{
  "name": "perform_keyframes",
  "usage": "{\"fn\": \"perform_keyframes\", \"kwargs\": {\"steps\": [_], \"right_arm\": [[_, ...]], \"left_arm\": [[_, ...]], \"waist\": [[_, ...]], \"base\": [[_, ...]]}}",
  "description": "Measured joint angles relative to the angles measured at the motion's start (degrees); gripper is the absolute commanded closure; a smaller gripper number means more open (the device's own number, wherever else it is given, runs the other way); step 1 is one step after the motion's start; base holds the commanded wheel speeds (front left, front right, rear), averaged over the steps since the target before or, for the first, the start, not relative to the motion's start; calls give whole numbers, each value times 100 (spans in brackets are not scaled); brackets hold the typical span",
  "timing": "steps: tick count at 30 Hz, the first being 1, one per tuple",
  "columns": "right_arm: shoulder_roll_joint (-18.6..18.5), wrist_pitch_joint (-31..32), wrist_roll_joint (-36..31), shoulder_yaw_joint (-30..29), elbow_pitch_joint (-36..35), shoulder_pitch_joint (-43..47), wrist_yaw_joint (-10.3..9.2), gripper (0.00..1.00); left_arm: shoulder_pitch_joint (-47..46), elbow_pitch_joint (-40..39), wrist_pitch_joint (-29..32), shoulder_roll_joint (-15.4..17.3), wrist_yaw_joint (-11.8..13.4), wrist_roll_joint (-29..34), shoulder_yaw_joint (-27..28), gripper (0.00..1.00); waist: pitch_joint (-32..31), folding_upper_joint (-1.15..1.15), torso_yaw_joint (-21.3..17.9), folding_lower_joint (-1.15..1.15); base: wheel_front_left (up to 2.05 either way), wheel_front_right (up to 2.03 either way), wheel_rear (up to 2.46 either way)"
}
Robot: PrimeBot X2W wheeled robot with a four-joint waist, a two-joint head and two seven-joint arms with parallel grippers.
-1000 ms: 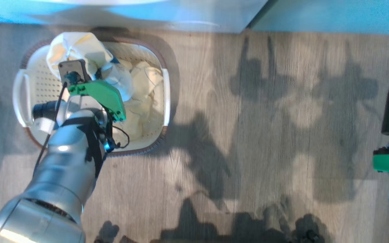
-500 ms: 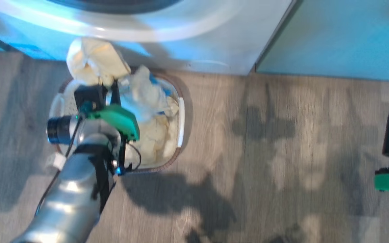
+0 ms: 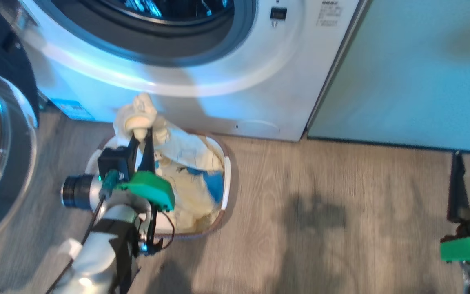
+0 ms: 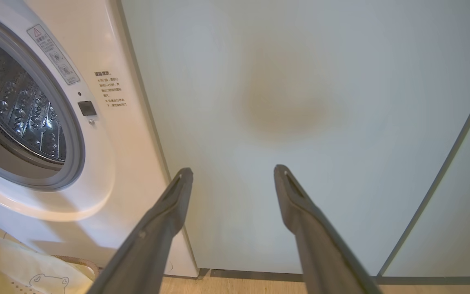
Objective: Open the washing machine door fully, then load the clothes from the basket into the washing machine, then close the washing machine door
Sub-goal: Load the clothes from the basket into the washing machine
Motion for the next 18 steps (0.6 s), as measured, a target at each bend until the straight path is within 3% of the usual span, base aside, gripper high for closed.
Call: {"fn": "perform_keyframes", "kwargs": {"steps": [18], "right_arm": [[75, 301, -85, 123, -267, 868, 0, 0]], "left_arm": [[1397, -1174, 248, 285, 200, 30, -200, 100]], "waist": [[-1165, 0, 41, 0]], "base": [[0, 0, 0]]}}
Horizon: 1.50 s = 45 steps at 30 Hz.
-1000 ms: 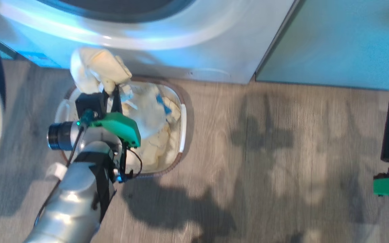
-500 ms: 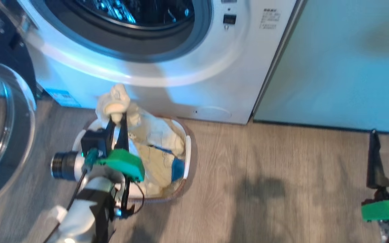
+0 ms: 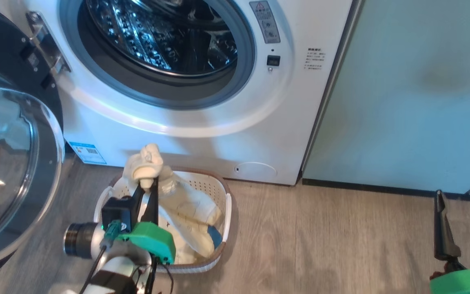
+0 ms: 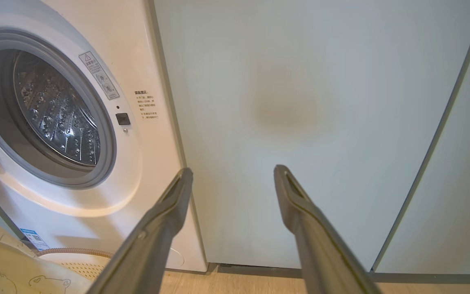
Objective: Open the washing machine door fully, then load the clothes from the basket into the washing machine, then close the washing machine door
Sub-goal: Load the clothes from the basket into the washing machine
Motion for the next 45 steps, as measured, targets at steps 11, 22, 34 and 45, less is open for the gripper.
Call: {"fn": "perform_keyframes", "kwargs": {"steps": [11, 22, 34, 45], "right_arm": [[42, 88, -25, 7, -67, 149, 0, 0], [45, 88, 19, 13, -64, 149, 0, 0], [46, 88, 69, 48, -63, 147, 0, 0], [46, 78, 119, 65, -87, 107, 0, 0]], "left_arm": [[274, -382, 224, 155, 156, -44, 2, 100], [278, -502, 275, 204, 230, -86, -1, 100], [270, -481, 271, 203, 247, -146, -2, 100], [-259, -171, 256, 127, 237, -302, 73, 100]], "waist": [[-181, 0, -15, 1], [-139, 0, -11, 1], [-11, 0, -23, 1], [442, 0, -117, 1]], "base": [[0, 0, 0], [0, 0, 0], [0, 0, 0], [0, 0, 0]]}}
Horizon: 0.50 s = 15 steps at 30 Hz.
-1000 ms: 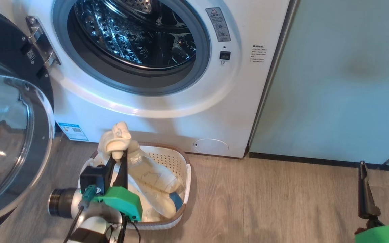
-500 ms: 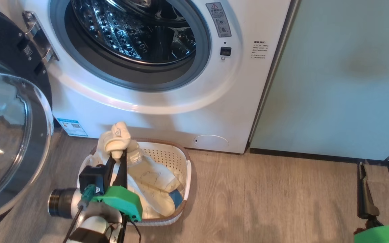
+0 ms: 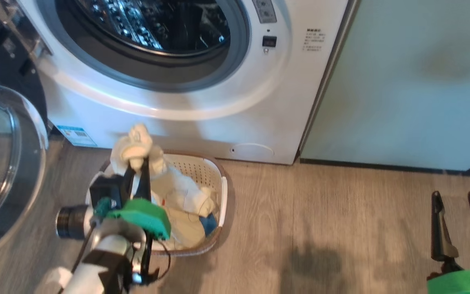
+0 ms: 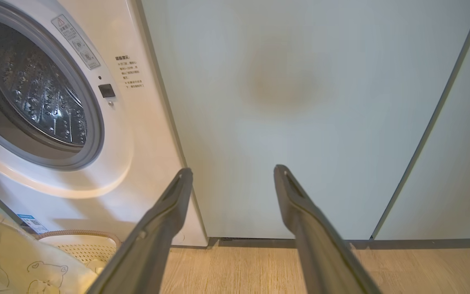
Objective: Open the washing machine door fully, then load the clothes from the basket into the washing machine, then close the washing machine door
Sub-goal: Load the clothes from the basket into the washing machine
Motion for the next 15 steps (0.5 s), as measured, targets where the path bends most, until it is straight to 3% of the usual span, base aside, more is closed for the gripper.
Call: {"fn": "perform_keyframes", "kwargs": {"steps": [15], "right_arm": [[0, -219, 151, -44, 20, -655, 0, 0]], "left_arm": [[-1783, 1055, -32, -79, -224, -93, 189, 100]], "waist": [[1163, 0, -136, 1]], "base": [[0, 0, 0]]}}
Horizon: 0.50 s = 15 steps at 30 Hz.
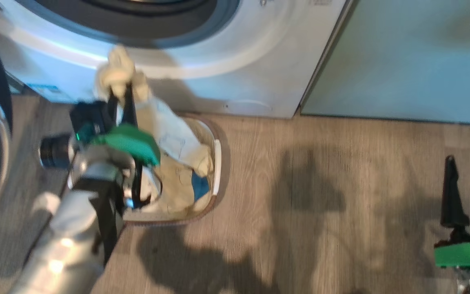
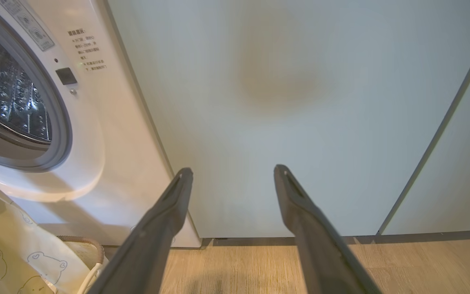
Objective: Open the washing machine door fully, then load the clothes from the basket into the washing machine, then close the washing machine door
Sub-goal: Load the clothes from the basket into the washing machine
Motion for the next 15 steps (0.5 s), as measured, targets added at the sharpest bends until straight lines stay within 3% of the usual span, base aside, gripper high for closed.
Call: {"fn": "perform_keyframes", "kwargs": {"steps": [9, 15], "right_arm": [[-1, -116, 32, -40, 32, -567, 0, 0], [-2, -148, 168, -5, 144, -697, 0, 0]], "left_arm": [[-1516, 726, 227, -9, -267, -65, 123, 100], [-2368, 1055, 788, 166, -542, -201, 183, 100]], "waist": [[811, 0, -9, 0], [1191, 0, -92, 0]], "base": [[0, 0, 0], [0, 0, 0]]}}
